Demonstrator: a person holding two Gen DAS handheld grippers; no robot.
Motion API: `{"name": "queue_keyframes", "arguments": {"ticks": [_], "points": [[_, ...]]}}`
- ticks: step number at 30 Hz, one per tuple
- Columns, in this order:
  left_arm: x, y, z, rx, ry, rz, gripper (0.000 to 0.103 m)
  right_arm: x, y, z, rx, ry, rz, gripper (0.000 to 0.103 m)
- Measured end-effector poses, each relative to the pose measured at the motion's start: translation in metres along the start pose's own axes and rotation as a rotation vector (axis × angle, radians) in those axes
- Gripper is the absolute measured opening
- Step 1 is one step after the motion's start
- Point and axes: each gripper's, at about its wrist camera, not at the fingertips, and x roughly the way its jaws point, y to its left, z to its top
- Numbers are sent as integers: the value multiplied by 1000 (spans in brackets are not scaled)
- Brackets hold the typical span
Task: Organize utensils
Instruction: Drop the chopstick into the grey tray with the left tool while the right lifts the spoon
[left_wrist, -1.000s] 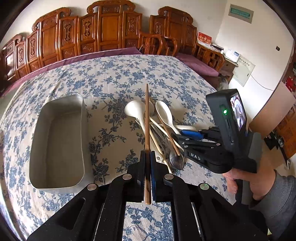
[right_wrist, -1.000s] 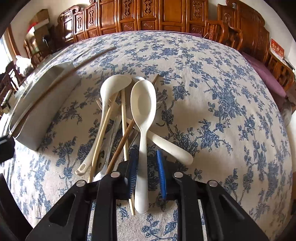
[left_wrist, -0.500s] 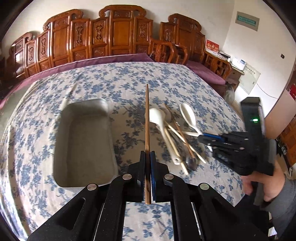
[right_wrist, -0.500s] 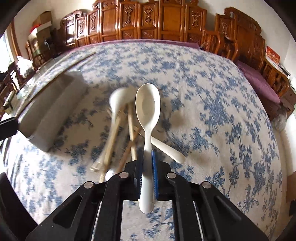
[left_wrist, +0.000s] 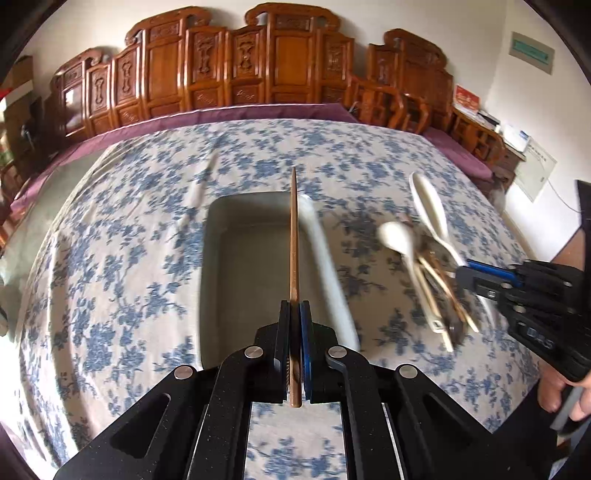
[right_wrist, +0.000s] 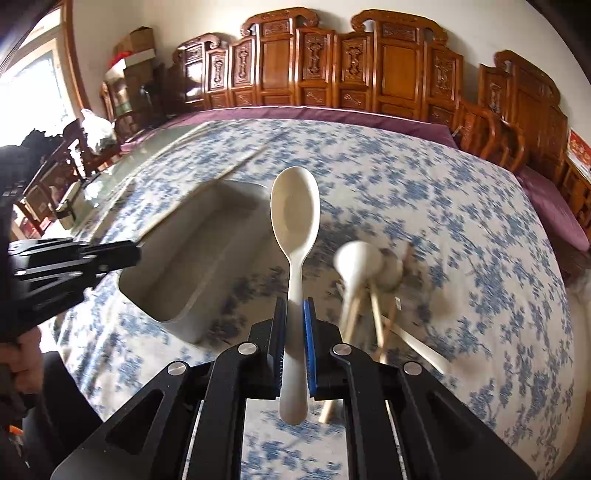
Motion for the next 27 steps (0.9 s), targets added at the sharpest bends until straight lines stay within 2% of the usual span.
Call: {"name": "queue_keyframes", "arguments": {"ticks": [13,21,22,24,27], "points": [[41,19,-3,8,104,35,4,3,36,11,-48,3,39,11],[48,27,1,-31,114,33,5,12,42,12,-64,24,46,11],[44,29,2,-36,106,31,6,14,43,13,-64,26,47,11],[39,32,3,-43,91,32,20,19,45,15,-62,30,52,11],[29,39,5,-45,65,41,23,27,50,19,-59,36,69,11]]}}
